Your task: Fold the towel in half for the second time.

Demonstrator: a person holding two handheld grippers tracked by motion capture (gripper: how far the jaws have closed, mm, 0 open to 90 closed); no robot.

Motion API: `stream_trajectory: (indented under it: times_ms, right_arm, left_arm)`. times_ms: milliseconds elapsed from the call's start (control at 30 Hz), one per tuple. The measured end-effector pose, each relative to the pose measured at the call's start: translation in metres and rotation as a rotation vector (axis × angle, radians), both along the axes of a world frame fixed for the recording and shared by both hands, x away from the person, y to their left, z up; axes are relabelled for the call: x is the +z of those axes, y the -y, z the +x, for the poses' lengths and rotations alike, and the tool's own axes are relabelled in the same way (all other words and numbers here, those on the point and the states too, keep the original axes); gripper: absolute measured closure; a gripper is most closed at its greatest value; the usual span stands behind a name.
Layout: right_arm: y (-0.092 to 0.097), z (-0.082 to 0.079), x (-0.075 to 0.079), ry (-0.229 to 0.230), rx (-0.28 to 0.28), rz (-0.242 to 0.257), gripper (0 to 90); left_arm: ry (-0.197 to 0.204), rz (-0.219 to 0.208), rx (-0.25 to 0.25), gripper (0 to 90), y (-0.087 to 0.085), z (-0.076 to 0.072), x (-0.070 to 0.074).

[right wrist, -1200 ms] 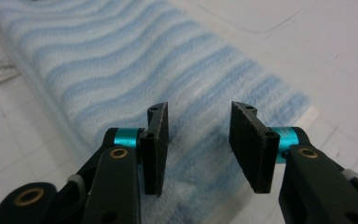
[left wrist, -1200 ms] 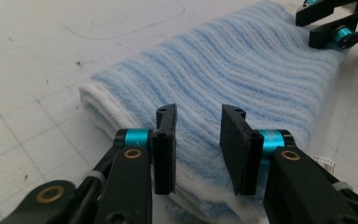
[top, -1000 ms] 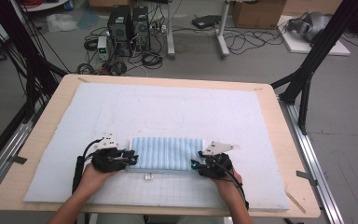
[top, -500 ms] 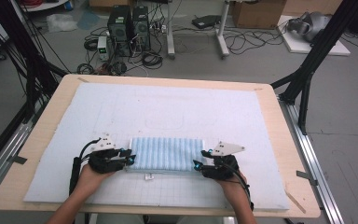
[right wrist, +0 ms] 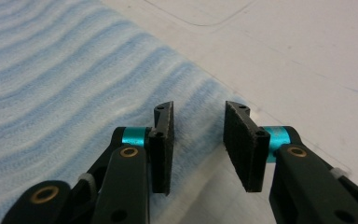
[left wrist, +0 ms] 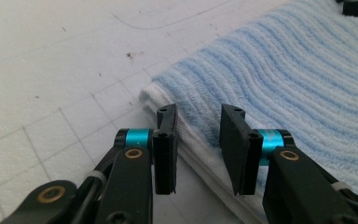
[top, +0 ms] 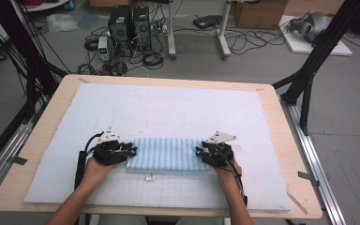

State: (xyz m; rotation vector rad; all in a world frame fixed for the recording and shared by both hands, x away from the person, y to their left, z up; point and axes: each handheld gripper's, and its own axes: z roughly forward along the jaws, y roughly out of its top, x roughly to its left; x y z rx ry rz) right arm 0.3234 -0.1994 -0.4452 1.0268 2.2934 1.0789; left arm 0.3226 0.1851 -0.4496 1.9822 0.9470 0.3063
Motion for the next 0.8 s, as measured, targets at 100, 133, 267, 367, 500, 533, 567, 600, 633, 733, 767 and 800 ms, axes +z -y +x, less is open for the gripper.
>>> stream_trajectory:
  times_ms: [100, 133, 267, 367, 500, 533, 567, 600, 633, 733, 767, 800]
  right_arm:
    - [0.008, -0.006, 0.006, 0.015, 0.006, 0.019, 58.2]
    - [0.011, -0.010, 0.010, 0.031, 0.009, 0.033, 56.6]
    - [0.025, -0.020, 0.023, 0.089, -0.006, 0.070, 44.4]
    - [0.033, -0.026, 0.028, 0.129, -0.052, 0.091, 28.8]
    - [0.042, -0.031, 0.030, 0.159, -0.107, 0.059, 17.1]
    - [0.046, -0.032, 0.030, 0.158, -0.107, 0.065, 16.5]
    - [0.049, -0.032, 0.031, 0.159, -0.117, 0.077, 14.8]
    - [0.052, -0.033, 0.031, 0.160, -0.135, 0.084, 11.7]
    - [0.054, -0.035, 0.032, 0.160, -0.151, 0.093, 11.5]
    - [0.061, -0.041, 0.034, 0.171, -0.152, 0.087, 11.4]
    - [0.063, -0.043, 0.034, 0.179, -0.146, 0.082, 11.5]
    - [0.064, -0.045, 0.035, 0.178, -0.141, 0.088, 11.4]
  left_arm:
    - [0.044, -0.059, 0.005, 64.1, -0.009, -0.001, 0.006]
    - [0.068, -0.084, 0.010, 61.9, -0.014, 0.000, 0.009]
    - [0.149, -0.160, 0.020, 53.1, -0.029, 0.001, 0.019]
    - [0.171, -0.190, 0.025, 40.3, -0.035, 0.001, 0.023]
    - [0.210, -0.193, 0.060, 25.1, -0.042, 0.000, 0.024]
    - [0.217, -0.202, 0.062, 23.8, -0.044, 0.000, 0.025]
    - [0.230, -0.210, 0.071, 21.8, -0.045, -0.001, 0.025]
    - [0.240, -0.217, 0.074, 18.5, -0.046, -0.001, 0.027]
    - [0.249, -0.218, 0.077, 16.9, -0.046, -0.002, 0.028]
    - [0.287, -0.223, 0.083, 17.1, -0.048, -0.004, 0.034]
    - [0.302, -0.228, 0.088, 17.1, -0.048, -0.005, 0.036]
    - [0.311, -0.233, 0.092, 17.1, -0.049, -0.006, 0.038]
